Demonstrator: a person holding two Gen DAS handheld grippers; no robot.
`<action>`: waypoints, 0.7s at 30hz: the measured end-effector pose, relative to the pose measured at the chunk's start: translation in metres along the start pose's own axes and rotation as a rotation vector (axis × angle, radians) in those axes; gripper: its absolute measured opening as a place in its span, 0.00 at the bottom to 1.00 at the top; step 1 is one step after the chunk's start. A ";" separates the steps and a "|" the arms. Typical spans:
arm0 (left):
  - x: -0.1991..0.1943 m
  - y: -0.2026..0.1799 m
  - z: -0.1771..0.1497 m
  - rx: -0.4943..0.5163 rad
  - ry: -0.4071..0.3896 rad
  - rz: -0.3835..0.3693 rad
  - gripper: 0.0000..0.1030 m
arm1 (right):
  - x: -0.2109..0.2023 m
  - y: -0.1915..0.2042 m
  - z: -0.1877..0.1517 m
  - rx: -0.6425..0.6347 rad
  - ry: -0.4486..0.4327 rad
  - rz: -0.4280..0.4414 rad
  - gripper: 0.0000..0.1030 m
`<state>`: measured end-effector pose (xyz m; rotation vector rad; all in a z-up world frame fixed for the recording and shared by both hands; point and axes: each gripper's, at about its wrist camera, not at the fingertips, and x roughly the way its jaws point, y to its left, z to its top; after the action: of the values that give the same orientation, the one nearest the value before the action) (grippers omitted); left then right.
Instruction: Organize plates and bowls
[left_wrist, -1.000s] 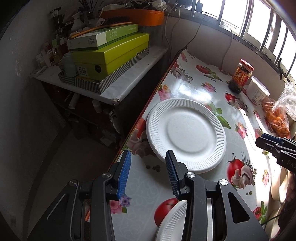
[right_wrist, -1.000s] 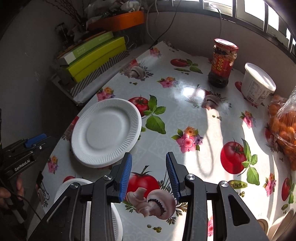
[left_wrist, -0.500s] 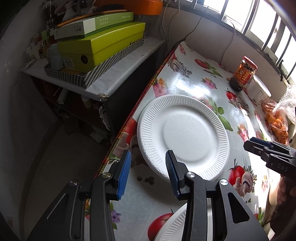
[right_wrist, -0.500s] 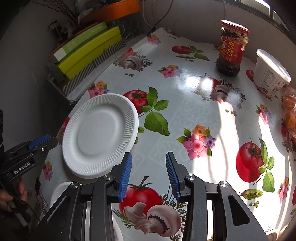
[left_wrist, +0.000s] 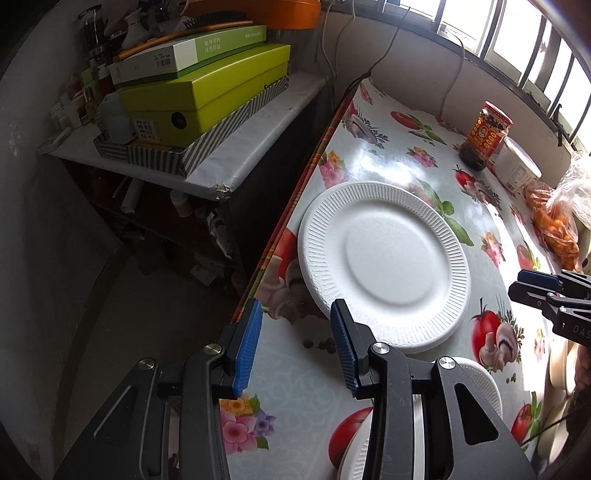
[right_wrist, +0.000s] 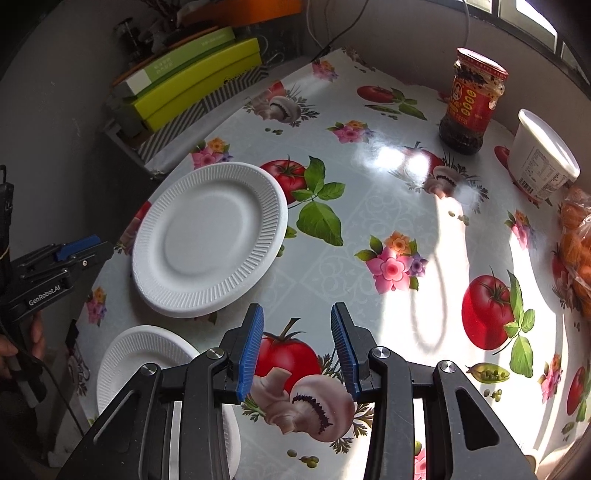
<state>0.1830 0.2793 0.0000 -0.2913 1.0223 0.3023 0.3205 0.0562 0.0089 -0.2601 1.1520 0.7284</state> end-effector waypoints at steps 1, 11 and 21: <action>0.000 0.001 0.001 -0.009 -0.001 -0.012 0.39 | -0.001 -0.002 0.002 0.014 -0.005 0.006 0.37; 0.020 0.003 0.007 -0.056 0.020 -0.070 0.39 | 0.029 -0.004 0.014 0.112 -0.009 0.170 0.37; 0.035 0.006 0.006 -0.100 0.048 -0.103 0.39 | 0.045 0.000 0.015 0.143 -0.011 0.208 0.37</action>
<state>0.2018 0.2912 -0.0280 -0.4418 1.0373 0.2543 0.3413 0.0815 -0.0253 -0.0156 1.2260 0.8242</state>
